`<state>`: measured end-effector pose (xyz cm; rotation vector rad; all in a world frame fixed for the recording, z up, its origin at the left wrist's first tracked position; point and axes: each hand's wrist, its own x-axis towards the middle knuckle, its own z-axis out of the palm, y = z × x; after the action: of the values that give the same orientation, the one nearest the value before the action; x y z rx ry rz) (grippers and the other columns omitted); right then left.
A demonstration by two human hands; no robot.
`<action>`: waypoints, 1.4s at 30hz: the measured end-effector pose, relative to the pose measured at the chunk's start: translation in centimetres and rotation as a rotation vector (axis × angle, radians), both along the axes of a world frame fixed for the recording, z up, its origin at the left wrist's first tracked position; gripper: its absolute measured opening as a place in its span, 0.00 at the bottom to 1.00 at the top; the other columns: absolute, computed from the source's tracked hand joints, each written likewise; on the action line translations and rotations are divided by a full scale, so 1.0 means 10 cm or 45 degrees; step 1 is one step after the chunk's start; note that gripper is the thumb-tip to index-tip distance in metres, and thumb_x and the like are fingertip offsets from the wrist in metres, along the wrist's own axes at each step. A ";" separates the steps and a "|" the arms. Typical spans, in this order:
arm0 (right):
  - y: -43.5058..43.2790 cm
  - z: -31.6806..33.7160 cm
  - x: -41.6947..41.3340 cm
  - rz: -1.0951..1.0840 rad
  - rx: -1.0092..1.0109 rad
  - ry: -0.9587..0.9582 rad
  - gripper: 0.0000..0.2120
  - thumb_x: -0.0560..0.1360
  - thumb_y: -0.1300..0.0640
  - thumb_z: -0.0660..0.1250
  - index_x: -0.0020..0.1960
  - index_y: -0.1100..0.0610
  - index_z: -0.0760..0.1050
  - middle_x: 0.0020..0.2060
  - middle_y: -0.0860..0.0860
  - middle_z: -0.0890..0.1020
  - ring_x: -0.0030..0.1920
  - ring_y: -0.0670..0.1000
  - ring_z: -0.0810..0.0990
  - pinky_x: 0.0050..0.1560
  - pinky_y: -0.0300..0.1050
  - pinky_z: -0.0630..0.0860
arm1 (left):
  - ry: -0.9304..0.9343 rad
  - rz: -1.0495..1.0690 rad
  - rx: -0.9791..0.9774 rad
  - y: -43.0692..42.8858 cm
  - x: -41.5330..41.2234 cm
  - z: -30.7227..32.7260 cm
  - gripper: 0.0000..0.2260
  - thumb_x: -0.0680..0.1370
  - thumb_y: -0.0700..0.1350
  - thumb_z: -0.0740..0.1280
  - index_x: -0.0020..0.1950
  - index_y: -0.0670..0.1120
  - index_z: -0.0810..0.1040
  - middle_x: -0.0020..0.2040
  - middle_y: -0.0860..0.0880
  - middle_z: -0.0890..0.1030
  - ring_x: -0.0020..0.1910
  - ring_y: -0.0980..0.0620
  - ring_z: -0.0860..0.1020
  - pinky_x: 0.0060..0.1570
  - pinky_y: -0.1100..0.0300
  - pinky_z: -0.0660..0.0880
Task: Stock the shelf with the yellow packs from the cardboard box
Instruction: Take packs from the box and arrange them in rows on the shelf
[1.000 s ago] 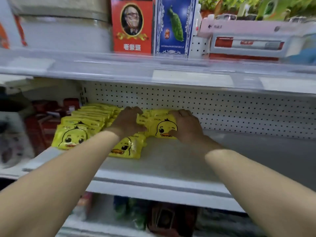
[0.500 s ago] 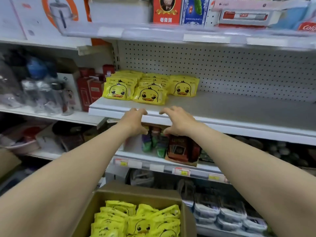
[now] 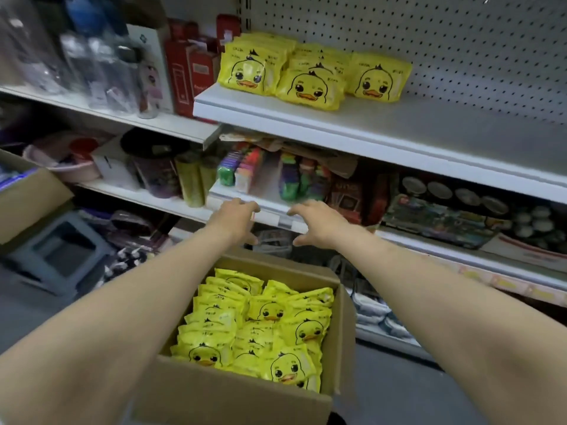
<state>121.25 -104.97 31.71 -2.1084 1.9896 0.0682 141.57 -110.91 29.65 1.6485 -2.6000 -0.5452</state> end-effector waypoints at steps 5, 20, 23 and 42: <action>0.06 -0.62 0.08 0.037 0.185 -0.030 0.33 0.70 0.46 0.76 0.71 0.50 0.70 0.67 0.55 0.72 0.68 0.58 0.70 0.65 0.52 0.71 | -0.062 0.023 0.180 0.16 0.24 -0.63 0.35 0.68 0.52 0.78 0.72 0.48 0.69 0.66 0.42 0.72 0.65 0.40 0.71 0.63 0.50 0.71; 0.20 -2.36 0.00 -0.024 0.698 -0.142 0.27 0.72 0.44 0.74 0.68 0.50 0.73 0.66 0.55 0.75 0.66 0.58 0.73 0.59 0.49 0.72 | -0.154 0.363 0.718 0.79 0.80 -2.32 0.29 0.69 0.55 0.77 0.66 0.51 0.74 0.64 0.44 0.74 0.60 0.45 0.74 0.57 0.51 0.75; 0.11 -2.54 0.12 -0.012 0.697 -0.205 0.28 0.72 0.44 0.74 0.69 0.51 0.72 0.67 0.55 0.75 0.65 0.58 0.73 0.59 0.50 0.73 | -0.160 0.401 0.742 0.80 0.87 -2.50 0.28 0.68 0.55 0.77 0.65 0.51 0.75 0.66 0.45 0.74 0.63 0.44 0.74 0.61 0.49 0.73; -0.26 -3.21 0.14 -0.162 0.671 -0.278 0.29 0.73 0.44 0.73 0.69 0.52 0.71 0.66 0.56 0.75 0.65 0.58 0.74 0.62 0.52 0.74 | -0.354 0.418 0.686 0.75 1.05 -2.99 0.30 0.68 0.55 0.78 0.67 0.56 0.71 0.63 0.47 0.72 0.65 0.45 0.68 0.61 0.48 0.71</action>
<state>122.65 -107.59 -0.44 -1.5840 1.7346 0.2914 152.09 -103.41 -0.27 2.4049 -2.3944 -1.1395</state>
